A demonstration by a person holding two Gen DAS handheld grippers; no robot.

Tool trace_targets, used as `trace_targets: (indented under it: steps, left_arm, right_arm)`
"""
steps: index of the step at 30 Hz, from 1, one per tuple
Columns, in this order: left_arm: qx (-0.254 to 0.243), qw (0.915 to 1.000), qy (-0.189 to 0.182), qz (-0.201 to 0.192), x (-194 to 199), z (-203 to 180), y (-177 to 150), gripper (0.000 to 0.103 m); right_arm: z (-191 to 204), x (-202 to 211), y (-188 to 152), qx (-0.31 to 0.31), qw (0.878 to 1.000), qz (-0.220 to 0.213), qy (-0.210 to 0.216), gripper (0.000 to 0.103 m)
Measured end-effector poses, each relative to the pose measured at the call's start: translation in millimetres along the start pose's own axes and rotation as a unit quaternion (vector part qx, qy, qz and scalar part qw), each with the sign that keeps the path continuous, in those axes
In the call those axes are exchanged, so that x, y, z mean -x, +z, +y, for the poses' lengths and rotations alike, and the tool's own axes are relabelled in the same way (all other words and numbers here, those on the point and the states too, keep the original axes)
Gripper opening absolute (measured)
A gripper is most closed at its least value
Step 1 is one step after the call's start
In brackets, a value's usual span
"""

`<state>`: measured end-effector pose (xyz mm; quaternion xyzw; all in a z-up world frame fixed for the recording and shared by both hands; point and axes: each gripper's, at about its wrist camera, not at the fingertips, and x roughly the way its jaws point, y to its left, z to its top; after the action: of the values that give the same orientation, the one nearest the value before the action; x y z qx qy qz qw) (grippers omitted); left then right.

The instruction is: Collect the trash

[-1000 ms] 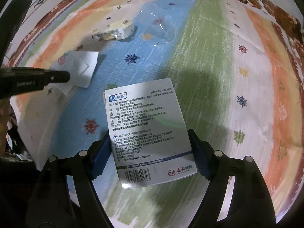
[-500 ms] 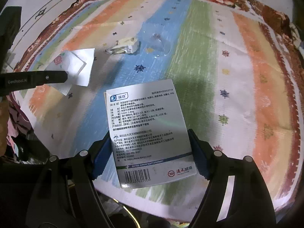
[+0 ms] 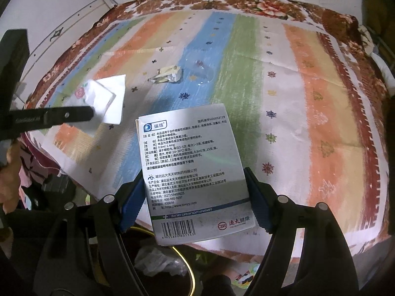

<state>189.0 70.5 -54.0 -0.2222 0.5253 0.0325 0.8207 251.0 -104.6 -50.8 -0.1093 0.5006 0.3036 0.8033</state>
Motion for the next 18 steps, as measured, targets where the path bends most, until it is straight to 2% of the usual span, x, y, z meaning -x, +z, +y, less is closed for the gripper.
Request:
trace_targets:
  steps: [8, 18]
  left_arm:
    - [-0.020, 0.9991, -0.027, -0.027, 38, -10, -32, 0.005]
    - [-0.018, 0.9978, -0.051, -0.037, 60, -4, -66, 0.005]
  right_arm:
    - [1, 30, -14, -0.015, 1.000, -0.019, 0.003, 0.071]
    - [6, 55, -36, -0.029, 0.999, -0.033, 0.003, 0.071]
